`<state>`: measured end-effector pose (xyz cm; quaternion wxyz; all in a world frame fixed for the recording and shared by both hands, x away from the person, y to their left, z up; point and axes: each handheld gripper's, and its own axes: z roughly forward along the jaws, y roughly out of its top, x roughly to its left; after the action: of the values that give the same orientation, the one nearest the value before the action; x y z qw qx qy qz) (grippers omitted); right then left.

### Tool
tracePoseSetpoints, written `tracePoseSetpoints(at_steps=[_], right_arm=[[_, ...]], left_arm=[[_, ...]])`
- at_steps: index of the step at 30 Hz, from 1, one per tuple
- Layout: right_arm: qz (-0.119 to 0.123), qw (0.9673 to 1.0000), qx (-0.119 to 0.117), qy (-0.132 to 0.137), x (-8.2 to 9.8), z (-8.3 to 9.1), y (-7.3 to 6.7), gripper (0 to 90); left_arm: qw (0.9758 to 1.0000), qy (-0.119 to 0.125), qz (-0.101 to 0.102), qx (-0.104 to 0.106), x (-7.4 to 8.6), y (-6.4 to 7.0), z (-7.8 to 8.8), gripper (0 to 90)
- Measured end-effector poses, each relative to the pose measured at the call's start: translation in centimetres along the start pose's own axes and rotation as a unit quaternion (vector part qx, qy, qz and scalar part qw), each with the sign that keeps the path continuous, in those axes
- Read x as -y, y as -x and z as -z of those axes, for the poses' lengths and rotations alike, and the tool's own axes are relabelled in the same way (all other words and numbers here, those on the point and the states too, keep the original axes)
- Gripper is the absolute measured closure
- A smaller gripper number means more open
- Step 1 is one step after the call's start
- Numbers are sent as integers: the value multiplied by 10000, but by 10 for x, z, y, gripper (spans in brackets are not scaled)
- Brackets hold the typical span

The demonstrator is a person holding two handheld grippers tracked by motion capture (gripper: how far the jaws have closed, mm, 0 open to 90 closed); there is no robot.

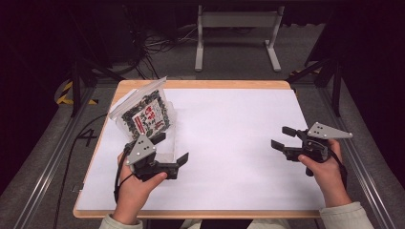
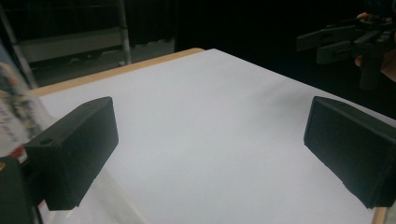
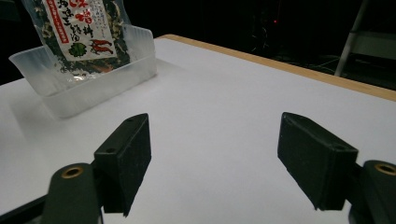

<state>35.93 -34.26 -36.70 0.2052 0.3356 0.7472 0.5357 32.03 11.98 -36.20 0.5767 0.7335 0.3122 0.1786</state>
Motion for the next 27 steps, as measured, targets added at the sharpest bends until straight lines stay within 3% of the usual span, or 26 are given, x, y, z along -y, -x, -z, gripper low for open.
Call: tracePoseSetpoints(at_steps=[7,9,18,23,27], right_arm=[[6,10000,41,-10,12,5,0,252],[22,10000,34,20,16,6,0,252],[-74,9999,-37,68,38,9,0,252],[-92,9999,-52,-9,50,6,-2,262],[-88,9999,-92,-96,57,1,-5,268]], left_arm=[[9992,-333,28,222,26,9,-40,48],[9991,-327,10,255,33,12,-47,49],[9985,-286,-168,428,54,21,-70,59],[9972,-450,-177,571,68,27,-86,77],[9960,-599,-368,558,71,32,-93,96]])
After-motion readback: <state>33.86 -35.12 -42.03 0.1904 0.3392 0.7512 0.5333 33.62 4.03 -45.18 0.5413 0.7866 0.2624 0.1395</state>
